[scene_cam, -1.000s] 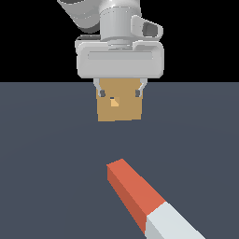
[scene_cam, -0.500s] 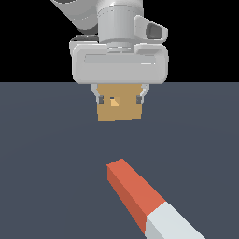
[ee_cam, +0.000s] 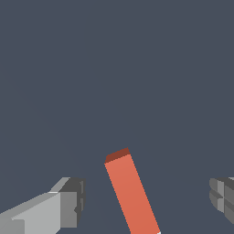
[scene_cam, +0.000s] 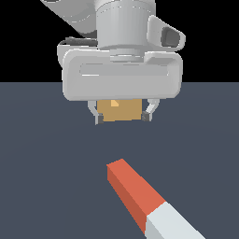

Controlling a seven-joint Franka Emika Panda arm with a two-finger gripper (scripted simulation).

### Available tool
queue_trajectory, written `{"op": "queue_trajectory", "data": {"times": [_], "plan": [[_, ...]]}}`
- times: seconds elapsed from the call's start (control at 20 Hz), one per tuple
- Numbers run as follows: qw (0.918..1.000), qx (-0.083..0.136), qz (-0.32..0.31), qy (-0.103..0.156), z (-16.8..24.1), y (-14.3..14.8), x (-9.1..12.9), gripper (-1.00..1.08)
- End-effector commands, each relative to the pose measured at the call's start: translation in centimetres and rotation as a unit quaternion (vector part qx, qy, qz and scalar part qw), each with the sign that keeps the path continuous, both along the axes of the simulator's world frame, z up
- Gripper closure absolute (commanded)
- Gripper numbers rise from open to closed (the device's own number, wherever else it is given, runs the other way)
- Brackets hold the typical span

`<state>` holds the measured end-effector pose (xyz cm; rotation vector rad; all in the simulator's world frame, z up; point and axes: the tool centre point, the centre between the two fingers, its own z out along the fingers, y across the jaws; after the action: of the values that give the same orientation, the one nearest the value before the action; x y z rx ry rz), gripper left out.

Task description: Insert the peg into the horizontal hole in a box.

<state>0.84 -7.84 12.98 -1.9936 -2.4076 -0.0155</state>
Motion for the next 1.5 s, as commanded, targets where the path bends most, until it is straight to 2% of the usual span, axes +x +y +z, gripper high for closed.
{"op": "queue_trajectory", "data": {"times": [0.0, 0.75, 1.1, 1.45], "plan": [[0.9998, -0.001, 0.021, 0.0, -0.7, -1.8, 0.4, -0.92], [0.9901, -0.006, 0.14, -0.003, -4.7, -11.8, 4.4, -0.92], [0.9853, -0.008, 0.171, -0.004, -5.7, -14.1, 5.9, -0.92], [0.9831, -0.008, 0.183, -0.004, -6.1, -15.0, 6.7, -0.92]]}}
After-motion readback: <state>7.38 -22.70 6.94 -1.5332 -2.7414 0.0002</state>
